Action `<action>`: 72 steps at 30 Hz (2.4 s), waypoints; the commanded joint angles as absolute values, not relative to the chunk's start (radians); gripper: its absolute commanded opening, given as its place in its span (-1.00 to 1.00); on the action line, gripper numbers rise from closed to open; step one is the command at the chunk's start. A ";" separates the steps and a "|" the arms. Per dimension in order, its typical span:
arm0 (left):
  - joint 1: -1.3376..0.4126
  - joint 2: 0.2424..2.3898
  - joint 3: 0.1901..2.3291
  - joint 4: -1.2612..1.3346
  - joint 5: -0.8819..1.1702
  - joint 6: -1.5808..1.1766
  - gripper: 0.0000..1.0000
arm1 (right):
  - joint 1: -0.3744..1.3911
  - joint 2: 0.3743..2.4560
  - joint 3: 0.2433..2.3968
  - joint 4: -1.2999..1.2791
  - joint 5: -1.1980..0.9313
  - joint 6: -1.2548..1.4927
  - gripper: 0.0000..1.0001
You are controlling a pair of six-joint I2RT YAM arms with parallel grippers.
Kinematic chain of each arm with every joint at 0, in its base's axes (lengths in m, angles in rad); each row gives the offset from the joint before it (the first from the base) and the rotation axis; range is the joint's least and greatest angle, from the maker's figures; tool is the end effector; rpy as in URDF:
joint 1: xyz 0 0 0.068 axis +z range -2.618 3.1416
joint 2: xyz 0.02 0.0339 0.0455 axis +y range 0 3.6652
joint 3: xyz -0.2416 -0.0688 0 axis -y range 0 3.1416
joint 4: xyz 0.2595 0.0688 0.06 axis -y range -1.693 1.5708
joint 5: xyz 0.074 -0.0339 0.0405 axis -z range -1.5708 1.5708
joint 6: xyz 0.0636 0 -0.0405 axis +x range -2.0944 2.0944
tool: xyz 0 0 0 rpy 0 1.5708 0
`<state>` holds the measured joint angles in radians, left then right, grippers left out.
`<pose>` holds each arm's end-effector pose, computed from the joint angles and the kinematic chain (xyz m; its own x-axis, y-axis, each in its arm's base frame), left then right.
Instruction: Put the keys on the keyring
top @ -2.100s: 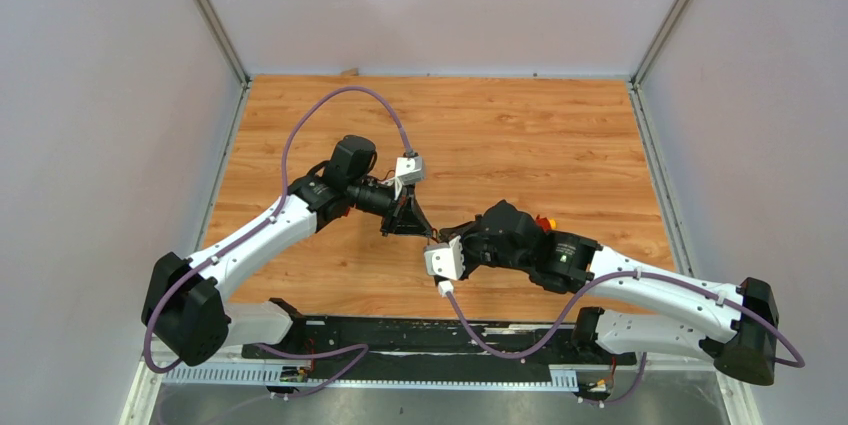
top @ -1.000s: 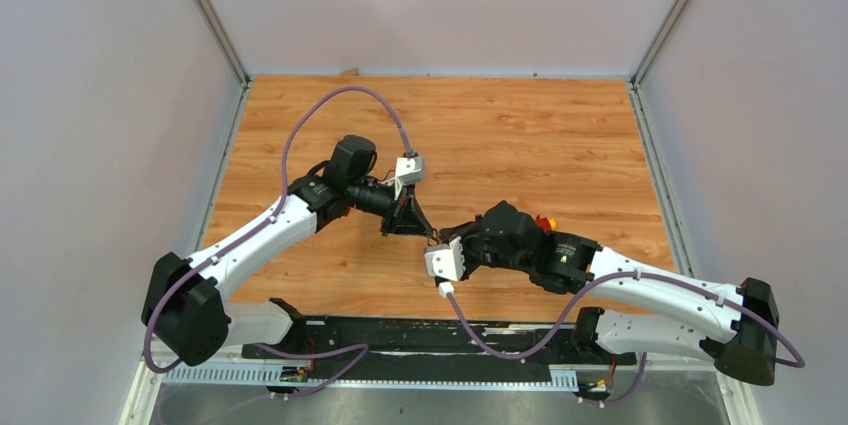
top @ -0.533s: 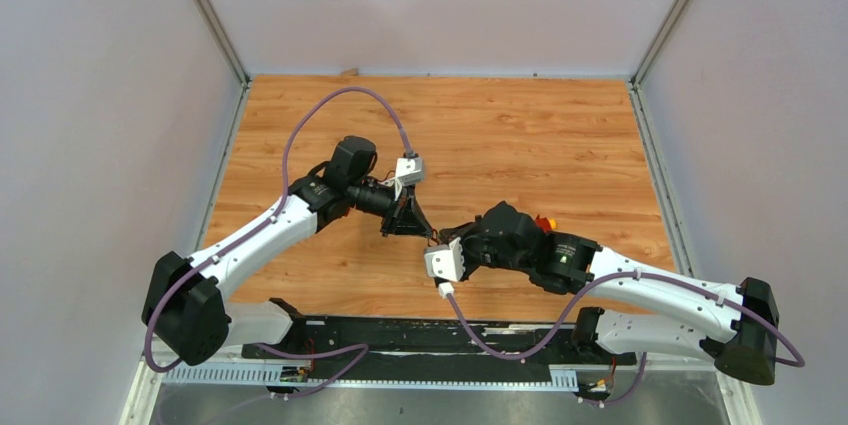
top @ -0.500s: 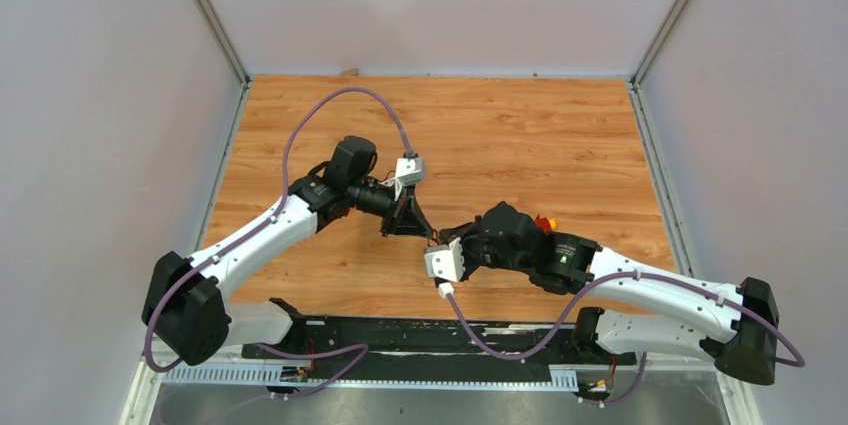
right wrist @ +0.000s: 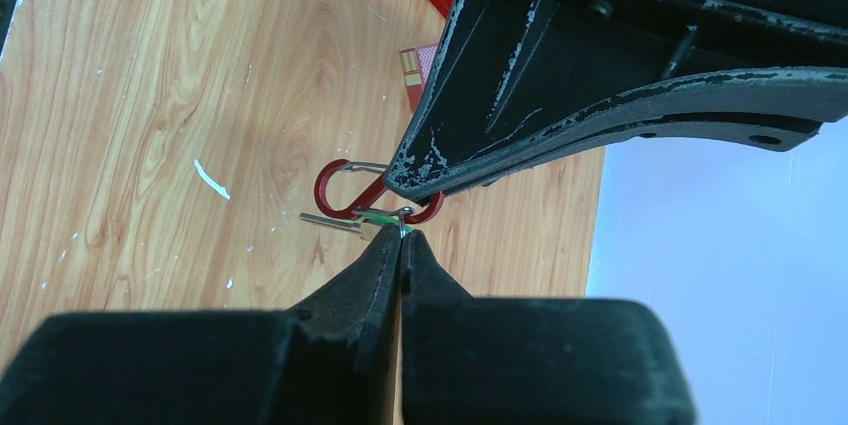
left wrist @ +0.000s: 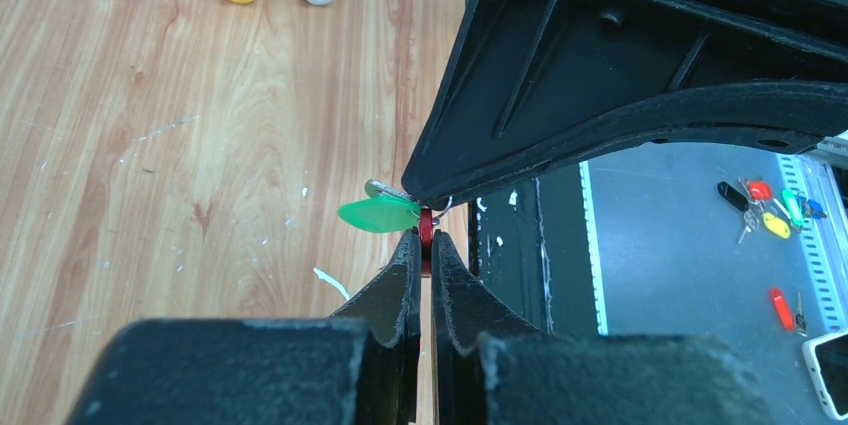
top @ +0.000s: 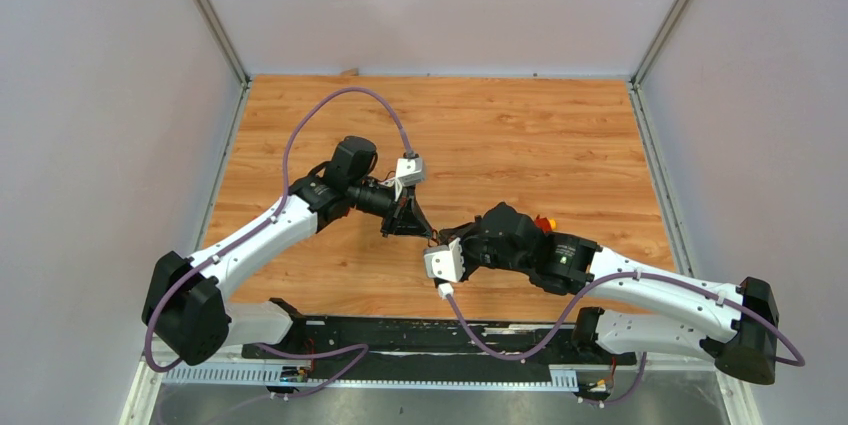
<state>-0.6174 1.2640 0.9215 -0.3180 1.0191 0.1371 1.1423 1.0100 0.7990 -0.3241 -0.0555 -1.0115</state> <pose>0.2103 -0.2157 0.2473 -0.3791 0.3570 -0.8537 0.9122 -0.0109 -0.4097 0.1115 0.2526 0.2523 0.6742 -0.5610 -0.4804 -0.6720 -0.1961 -0.7141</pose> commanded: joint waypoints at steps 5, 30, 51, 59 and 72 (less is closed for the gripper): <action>-0.632 1.254 0.919 -0.288 1.046 0.164 -1.00 | 1.158 1.000 0.802 -0.227 -0.061 -1.014 -1.00; -0.639 1.261 0.913 -0.310 1.046 0.185 -1.00 | 1.158 0.998 0.800 -0.210 -0.029 -1.031 -1.00; -0.640 1.265 0.913 -0.329 1.050 0.211 -1.00 | 1.158 0.990 0.775 -0.175 0.049 -1.064 -1.00; -0.646 1.271 0.914 -0.329 1.047 0.213 -1.00 | 1.158 0.990 0.783 -0.161 0.056 -1.045 -1.00; -0.654 1.276 0.913 -0.333 1.041 0.224 -1.00 | 1.202 1.018 0.758 -0.060 0.184 -1.097 -1.00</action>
